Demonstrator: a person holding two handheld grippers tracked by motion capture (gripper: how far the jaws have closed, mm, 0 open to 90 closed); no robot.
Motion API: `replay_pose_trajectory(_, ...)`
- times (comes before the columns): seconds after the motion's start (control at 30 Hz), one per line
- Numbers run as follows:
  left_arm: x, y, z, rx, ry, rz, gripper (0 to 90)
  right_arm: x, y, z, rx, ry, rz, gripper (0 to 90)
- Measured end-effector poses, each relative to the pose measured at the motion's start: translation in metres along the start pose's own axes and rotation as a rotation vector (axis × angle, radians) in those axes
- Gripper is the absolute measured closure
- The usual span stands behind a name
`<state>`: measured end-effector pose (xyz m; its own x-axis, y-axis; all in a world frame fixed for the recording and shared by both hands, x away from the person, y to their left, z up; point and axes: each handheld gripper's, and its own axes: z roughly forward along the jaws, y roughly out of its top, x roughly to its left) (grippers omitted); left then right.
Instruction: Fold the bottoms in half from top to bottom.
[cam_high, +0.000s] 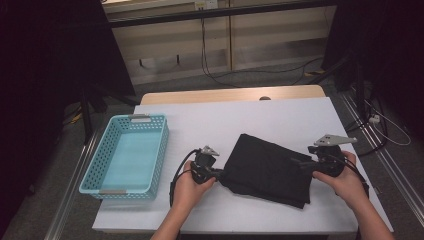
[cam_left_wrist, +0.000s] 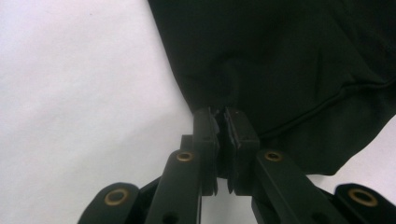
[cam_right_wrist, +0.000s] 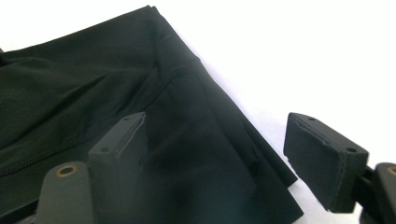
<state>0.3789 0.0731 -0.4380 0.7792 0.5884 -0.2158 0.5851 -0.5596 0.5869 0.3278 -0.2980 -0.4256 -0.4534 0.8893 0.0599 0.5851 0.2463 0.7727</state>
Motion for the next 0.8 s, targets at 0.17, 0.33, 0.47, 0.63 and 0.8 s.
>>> replay_pose_trajectory(0.17,0.012,0.004,-0.003,-0.01,0.019,-0.004,84.5,-0.002,-0.001,-0.003,-0.005,-0.004,0.006,21.1)
replay_pose_trajectory(0.33,0.027,0.008,-0.011,-0.014,0.037,-0.009,84.4,-0.004,-0.001,-0.005,-0.011,-0.003,0.015,21.0)
replay_pose_trajectory(0.47,0.041,0.015,-0.015,-0.012,0.063,-0.014,84.3,-0.006,-0.003,-0.005,-0.007,-0.005,0.019,20.9)
replay_pose_trajectory(0.63,0.058,0.023,-0.019,-0.026,0.101,-0.04,84.3,-0.006,-0.003,-0.006,-0.01,-0.004,0.022,20.9)
replay_pose_trajectory(0.8,0.062,0.021,-0.019,-0.032,0.111,-0.066,81.6,-0.005,-0.003,-0.005,-0.008,-0.002,0.019,20.8)
